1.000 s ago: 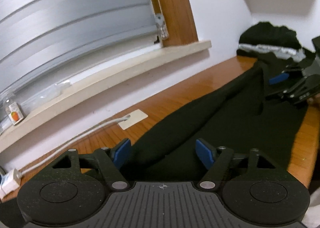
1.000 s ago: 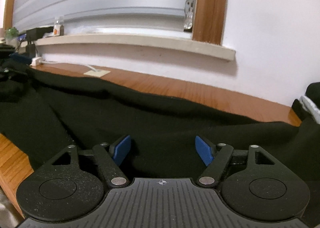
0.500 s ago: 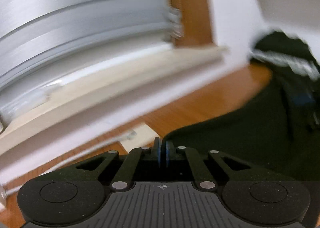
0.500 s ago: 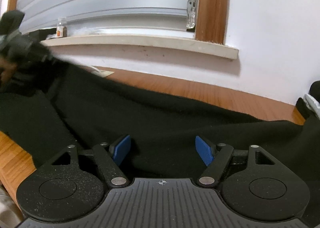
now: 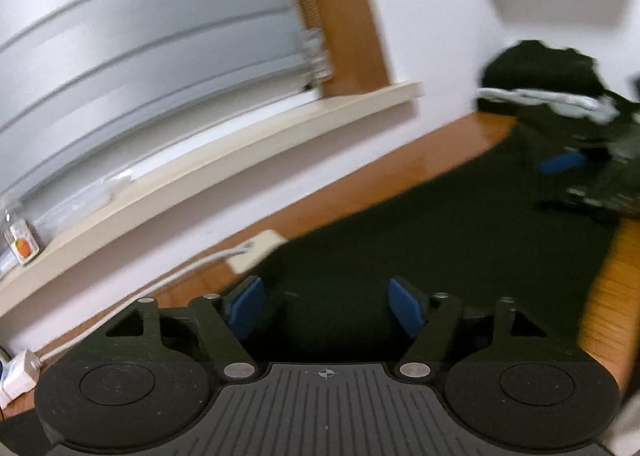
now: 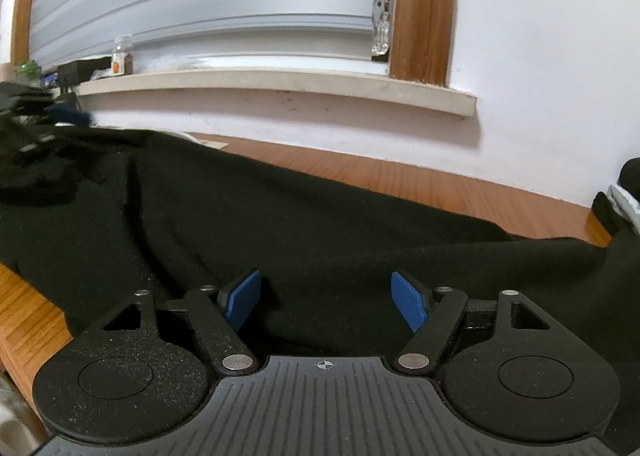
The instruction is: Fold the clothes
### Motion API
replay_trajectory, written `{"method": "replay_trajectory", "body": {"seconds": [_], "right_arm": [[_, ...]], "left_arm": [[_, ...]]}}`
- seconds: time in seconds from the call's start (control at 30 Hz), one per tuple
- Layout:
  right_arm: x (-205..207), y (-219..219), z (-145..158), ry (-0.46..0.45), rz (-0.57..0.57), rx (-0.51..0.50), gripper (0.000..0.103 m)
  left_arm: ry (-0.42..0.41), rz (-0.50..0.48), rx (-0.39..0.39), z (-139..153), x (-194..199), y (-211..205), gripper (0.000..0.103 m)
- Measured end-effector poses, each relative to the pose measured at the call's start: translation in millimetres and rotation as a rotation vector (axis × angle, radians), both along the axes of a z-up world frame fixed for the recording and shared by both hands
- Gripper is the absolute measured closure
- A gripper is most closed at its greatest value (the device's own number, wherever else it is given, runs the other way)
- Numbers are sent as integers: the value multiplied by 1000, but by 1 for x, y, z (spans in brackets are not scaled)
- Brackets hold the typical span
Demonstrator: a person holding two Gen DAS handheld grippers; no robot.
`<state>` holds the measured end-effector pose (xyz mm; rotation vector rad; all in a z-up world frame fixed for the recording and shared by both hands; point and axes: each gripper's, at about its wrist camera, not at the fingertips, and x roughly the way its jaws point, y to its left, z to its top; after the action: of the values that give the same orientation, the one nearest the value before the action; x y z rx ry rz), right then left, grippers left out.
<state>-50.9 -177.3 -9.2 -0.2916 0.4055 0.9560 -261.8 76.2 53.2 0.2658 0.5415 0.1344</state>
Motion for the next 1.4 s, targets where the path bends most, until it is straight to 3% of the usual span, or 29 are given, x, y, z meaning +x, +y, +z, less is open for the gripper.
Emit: {"method": "replay_trajectory", "body": {"seconds": [0.1,0.17,0.3,0.5,0.57,0.6,0.63,0.67,0.7,0.73,0.77,0.9,1.07,1.23,1.4], "right_arm": [[0,1,0,-5,-5,-10,28],[1,2,-1,-3,-3,-18,28],[2,1,-1,1,-1,-17,27],[1,0,-2,-4,-1,-15,27],[1,0,-2,-8,-1,-15,27],[1,0,-2,-10,-2,-15,27],[0,0,-2,-12,-2,-14,27],[-1,-1,-2,-20,-4,-13,27],[-2,-1,-2,-31,-6,-11,26],[-4,-2,-2,-45,-9,-10,25],[-6,-2,-2,-61,-12,-9,21],[-18,-6,4,-103,1,3,21],[-35,-11,21,-135,36,33,21],[-57,-5,33,-163,123,33,22],[-82,14,36,-154,255,6,37]], "left_arm": [[5,-57,51,-5,-25,-31,27],[14,-80,89,-11,-36,-47,21],[8,-62,179,-21,-47,-74,20],[44,-143,224,-40,-54,-105,20],[55,-150,242,-47,-51,-106,25],[52,-143,244,-48,-49,-104,33],[51,-139,245,-48,-47,-101,52],[52,-141,240,-47,-46,-98,63],[51,-147,232,-46,-45,-95,83],[40,-160,213,-41,-45,-92,93],[30,-170,187,-35,-45,-88,97],[-33,-190,79,-4,-41,-66,99],[-66,-158,116,19,-16,-46,99],[-78,-140,37,31,5,-17,99],[-38,-131,-54,21,17,7,99]]}}
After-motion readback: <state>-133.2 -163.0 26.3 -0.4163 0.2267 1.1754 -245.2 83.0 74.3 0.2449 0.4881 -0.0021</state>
